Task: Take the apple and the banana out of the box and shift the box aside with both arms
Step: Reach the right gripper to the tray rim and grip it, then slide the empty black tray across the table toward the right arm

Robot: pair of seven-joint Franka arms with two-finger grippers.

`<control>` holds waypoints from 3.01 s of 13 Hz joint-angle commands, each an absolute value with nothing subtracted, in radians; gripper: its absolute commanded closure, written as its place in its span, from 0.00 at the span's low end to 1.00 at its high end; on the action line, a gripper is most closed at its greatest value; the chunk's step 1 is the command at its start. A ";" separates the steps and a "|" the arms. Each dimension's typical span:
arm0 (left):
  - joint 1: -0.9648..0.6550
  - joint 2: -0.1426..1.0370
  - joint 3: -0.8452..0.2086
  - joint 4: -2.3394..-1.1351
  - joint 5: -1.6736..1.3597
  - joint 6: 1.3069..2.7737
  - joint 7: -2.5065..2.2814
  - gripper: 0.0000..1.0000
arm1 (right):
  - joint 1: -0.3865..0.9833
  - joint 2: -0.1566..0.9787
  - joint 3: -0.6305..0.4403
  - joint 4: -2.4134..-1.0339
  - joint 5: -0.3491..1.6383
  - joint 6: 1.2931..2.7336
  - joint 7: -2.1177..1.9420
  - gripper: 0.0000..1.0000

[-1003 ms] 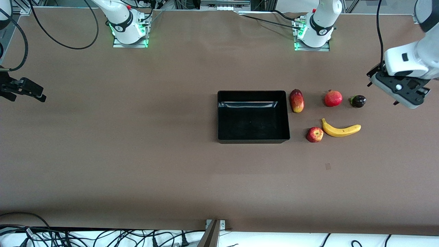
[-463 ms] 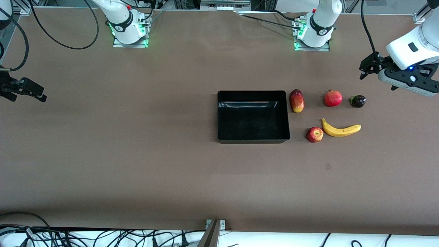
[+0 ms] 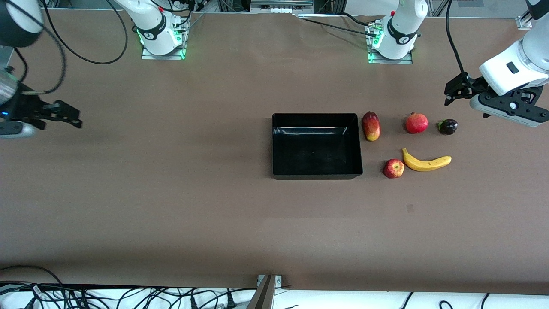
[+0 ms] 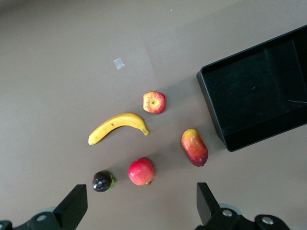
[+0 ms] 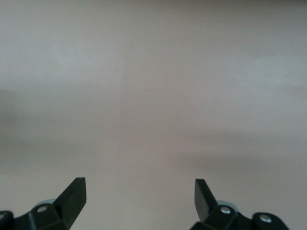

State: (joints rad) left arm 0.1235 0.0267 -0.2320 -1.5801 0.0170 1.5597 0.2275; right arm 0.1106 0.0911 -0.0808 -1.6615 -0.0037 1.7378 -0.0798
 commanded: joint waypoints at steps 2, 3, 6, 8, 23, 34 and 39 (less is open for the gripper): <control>0.133 0.038 -0.222 -1.580 -0.006 1.560 0.212 0.00 | 0.219 0.149 -0.083 -1.657 0.011 1.735 -0.066 0.00; 0.140 0.041 -0.221 -1.582 -0.006 1.556 0.213 0.00 | 0.238 0.165 -0.083 -1.654 0.012 1.738 -0.066 0.00; 0.126 0.041 -0.206 -1.580 -0.011 1.552 0.212 0.00 | 0.273 0.198 -0.083 -1.652 0.090 1.740 -0.067 0.00; 0.074 0.035 -0.169 -1.580 -0.025 1.552 0.203 0.00 | 0.346 0.224 -0.083 -1.654 0.103 1.752 0.082 0.00; -0.028 0.037 -0.067 -1.574 -0.029 1.543 0.138 0.00 | 0.797 0.584 -0.071 -1.559 0.239 2.305 0.736 0.00; -0.028 0.040 -0.067 -1.568 -0.029 1.525 0.138 0.00 | 0.841 0.712 -0.075 -1.575 0.106 2.407 0.742 1.00; -0.028 0.041 -0.067 -1.568 -0.029 1.525 0.138 0.00 | 0.744 0.626 -0.077 -1.617 0.118 2.358 0.709 1.00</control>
